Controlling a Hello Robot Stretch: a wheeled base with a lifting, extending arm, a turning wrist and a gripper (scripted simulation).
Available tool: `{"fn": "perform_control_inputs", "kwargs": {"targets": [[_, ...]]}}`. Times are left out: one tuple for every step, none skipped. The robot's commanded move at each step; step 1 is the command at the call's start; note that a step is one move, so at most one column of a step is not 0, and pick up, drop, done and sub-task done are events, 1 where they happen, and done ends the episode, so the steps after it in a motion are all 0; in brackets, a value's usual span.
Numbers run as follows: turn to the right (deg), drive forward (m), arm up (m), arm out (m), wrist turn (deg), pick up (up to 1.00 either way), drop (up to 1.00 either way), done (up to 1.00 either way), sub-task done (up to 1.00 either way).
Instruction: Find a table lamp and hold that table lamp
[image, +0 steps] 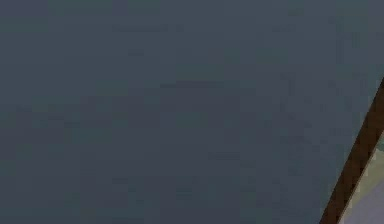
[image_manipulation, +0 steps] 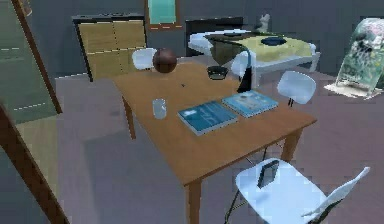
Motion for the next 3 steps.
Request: {"fn": "perform_control_inputs", "kwargs": {"targets": [[45.0,0.00,0.00,0.00,0.0,0.00,0.00,0.00,0.00],[15.0,0.00,0.00,0.00,0.0,0.00,0.00,0.00,0.00],[3.0,0.00,0.00,0.00,0.0,0.00,0.00,0.00,0.00]]}}
